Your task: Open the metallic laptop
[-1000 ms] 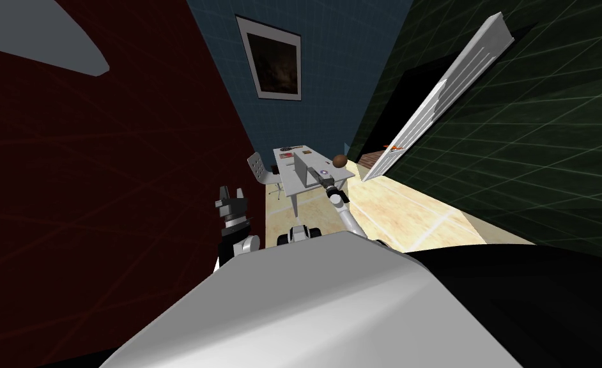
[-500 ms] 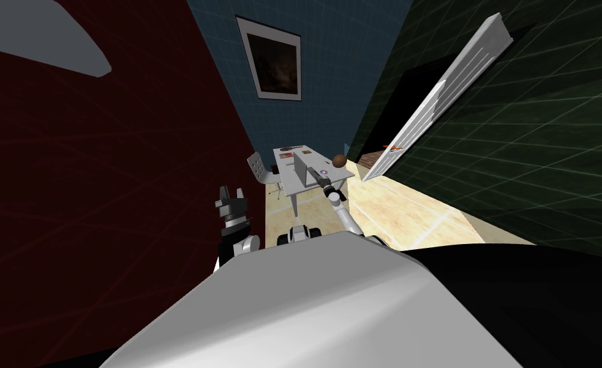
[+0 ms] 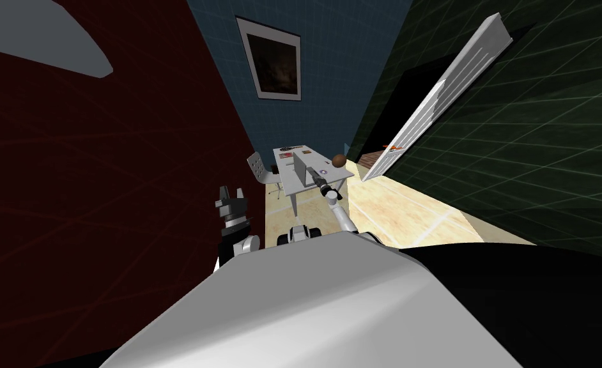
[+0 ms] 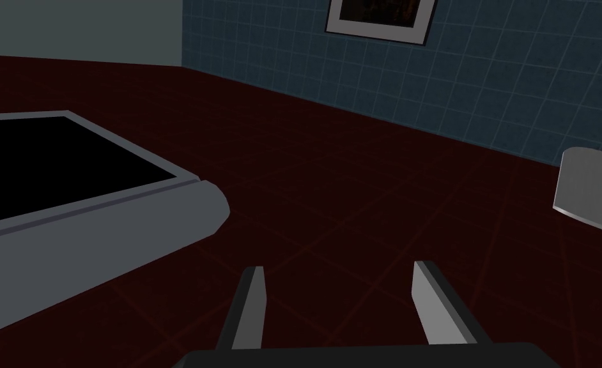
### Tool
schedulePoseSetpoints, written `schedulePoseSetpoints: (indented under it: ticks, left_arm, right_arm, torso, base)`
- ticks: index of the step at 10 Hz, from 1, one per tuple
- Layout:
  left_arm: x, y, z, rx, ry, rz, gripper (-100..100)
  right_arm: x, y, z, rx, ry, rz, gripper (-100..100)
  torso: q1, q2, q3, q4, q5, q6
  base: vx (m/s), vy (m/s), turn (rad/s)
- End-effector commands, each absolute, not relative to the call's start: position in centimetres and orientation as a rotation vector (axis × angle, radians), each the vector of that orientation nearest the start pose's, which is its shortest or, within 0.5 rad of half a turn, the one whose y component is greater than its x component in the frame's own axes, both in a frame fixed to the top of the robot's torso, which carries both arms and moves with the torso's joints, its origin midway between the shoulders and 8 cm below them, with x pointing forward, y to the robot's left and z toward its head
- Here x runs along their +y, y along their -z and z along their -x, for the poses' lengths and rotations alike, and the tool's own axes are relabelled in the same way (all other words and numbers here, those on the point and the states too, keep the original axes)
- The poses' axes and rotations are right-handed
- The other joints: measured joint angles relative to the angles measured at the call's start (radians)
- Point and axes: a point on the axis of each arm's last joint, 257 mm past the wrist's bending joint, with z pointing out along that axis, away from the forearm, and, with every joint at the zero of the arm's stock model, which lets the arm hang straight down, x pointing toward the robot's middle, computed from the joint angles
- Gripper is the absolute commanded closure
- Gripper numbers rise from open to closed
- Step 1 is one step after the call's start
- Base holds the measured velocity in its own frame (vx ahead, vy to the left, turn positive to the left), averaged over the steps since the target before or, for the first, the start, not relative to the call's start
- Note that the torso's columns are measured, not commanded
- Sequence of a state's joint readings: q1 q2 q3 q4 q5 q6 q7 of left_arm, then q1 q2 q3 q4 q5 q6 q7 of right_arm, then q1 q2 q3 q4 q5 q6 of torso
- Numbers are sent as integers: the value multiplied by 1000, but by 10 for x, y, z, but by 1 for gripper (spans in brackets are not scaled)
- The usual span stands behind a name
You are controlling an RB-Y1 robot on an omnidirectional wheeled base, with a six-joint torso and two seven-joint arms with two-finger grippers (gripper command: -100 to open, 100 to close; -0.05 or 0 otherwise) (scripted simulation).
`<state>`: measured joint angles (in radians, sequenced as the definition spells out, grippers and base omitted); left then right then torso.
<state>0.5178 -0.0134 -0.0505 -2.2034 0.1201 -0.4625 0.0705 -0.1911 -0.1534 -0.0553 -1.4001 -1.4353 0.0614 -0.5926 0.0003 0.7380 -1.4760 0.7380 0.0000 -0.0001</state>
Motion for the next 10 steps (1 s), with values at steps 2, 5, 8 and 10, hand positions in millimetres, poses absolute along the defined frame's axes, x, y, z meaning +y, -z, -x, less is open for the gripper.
schedulePoseSetpoints:
  ticks: [2,5,8,10]
  left_arm:
    - [283,25,-362,589,1450,887,0]
    - [283,25,-362,589,1450,887,0]
    - [283,25,-362,589,1450,887,0]
    - [283,25,-362,589,1450,887,0]
  right_arm:
    - [-236,211,-602,335,1936,1984,-100]
    - [-236,211,-602,335,1936,1984,-100]
    - [-222,213,-605,371,1881,1949,-100]
    - [-190,215,-608,440,1776,1878,-100]
  torso:
    - [0,0,0,0,0,0]
    - [0,0,0,0,0,0]
    - [0,0,0,0,0,0]
    - [0,0,0,0,0,0]
  base:
    - [-2,-3,-1]
    - [-2,-1,1]
    - [-4,-3,2]
    - [-3,-4,3]
